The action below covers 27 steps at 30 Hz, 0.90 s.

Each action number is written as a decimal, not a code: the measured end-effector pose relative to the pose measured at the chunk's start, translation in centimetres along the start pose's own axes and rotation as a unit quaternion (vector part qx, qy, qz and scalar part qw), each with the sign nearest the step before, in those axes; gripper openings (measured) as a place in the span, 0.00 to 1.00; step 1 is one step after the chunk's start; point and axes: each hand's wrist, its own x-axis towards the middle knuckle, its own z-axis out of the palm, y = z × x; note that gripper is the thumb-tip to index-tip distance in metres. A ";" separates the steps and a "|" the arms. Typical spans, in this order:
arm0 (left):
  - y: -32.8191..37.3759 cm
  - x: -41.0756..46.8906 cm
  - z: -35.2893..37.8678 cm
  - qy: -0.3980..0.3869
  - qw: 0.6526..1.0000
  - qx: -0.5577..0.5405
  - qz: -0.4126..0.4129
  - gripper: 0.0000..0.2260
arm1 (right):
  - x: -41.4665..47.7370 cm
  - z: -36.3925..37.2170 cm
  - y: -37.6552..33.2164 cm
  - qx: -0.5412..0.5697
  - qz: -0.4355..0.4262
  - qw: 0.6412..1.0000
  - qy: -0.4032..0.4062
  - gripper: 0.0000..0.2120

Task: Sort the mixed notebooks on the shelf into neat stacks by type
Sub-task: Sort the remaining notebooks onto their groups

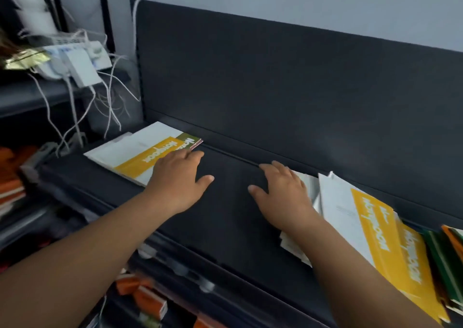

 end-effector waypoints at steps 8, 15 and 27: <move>-15.4 5.7 -1.1 -0.050 0.996 0.036 -0.071 0.29 | 6.6 7.1 -11.0 0.112 0.054 0.991 -0.047 0.30; -23.8 9.5 0.3 -0.159 0.975 0.035 -0.152 0.34 | 10.0 11.2 -16.7 0.086 0.104 0.987 -0.090 0.33; -23.8 9.3 1.2 -0.135 0.980 -0.088 -0.117 0.27 | 12.4 12.7 -19.7 0.241 0.136 0.960 -0.033 0.33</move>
